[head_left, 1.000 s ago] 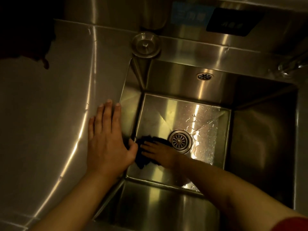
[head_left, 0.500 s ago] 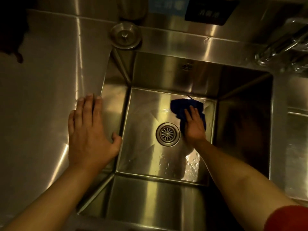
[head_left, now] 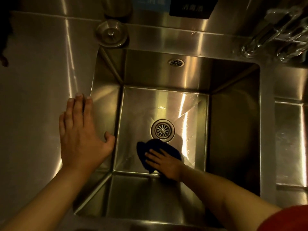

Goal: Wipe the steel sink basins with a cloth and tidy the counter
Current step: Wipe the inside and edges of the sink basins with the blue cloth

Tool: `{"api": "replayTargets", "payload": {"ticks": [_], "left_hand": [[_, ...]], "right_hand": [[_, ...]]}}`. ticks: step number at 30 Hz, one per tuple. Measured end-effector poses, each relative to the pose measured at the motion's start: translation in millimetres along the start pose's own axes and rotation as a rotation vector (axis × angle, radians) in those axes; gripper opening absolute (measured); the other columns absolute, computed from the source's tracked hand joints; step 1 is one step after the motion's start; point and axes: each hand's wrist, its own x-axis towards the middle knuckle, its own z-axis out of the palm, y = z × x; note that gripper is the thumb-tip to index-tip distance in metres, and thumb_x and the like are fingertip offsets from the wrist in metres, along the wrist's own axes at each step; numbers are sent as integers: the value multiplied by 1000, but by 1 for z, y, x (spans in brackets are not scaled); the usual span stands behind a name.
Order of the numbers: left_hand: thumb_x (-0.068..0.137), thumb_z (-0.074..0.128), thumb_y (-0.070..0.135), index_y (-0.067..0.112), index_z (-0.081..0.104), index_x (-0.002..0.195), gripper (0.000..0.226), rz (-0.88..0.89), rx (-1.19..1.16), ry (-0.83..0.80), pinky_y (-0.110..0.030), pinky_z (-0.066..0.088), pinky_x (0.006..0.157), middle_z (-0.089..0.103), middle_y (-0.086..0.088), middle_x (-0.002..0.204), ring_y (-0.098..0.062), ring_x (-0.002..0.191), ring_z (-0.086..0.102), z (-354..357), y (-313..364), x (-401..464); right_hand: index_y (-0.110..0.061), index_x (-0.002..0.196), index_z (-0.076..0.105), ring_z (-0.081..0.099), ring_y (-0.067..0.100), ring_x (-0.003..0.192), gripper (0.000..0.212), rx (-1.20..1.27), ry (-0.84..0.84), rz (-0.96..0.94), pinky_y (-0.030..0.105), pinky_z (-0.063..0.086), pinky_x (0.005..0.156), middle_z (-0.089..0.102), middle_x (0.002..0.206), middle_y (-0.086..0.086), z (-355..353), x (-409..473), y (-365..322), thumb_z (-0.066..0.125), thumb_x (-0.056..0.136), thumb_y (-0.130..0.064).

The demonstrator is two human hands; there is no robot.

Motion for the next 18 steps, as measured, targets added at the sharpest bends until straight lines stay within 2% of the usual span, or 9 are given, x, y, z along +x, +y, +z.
{"api": "replayTargets", "payload": {"ticks": [3,9,13,18], "left_hand": [[72,60,48,16,11,164,109,1,-4,-8,-55,15,125,10,-8,172,-28,160,5,-3,2,-1],[76,65,44,17,9,165,109,-2,-7,-17,-54,14,126,9,-8,173,-27,160,3,-3,2,-1],[72,57,50,17,9,165,109,-3,6,6,-57,18,125,10,-8,172,-27,160,5,0,1,-1],[70,59,47,17,12,164,109,-4,-6,33,-57,19,124,13,-9,171,-28,159,8,2,0,-1]], "right_hand": [[-22,163,11,-11,27,156,66,-52,8,-87,50,-4,126,-5,171,3,-17,42,-14,43,106,-24],[-20,163,10,-10,28,156,67,30,73,17,53,3,126,-6,171,5,-34,98,-49,43,105,-25],[-23,163,12,-11,25,157,69,108,109,32,49,-1,127,-5,171,2,-23,72,-39,48,104,-24],[-33,163,10,-14,20,156,71,139,94,130,44,-5,125,-9,170,-5,4,-16,2,48,104,-24]]}}
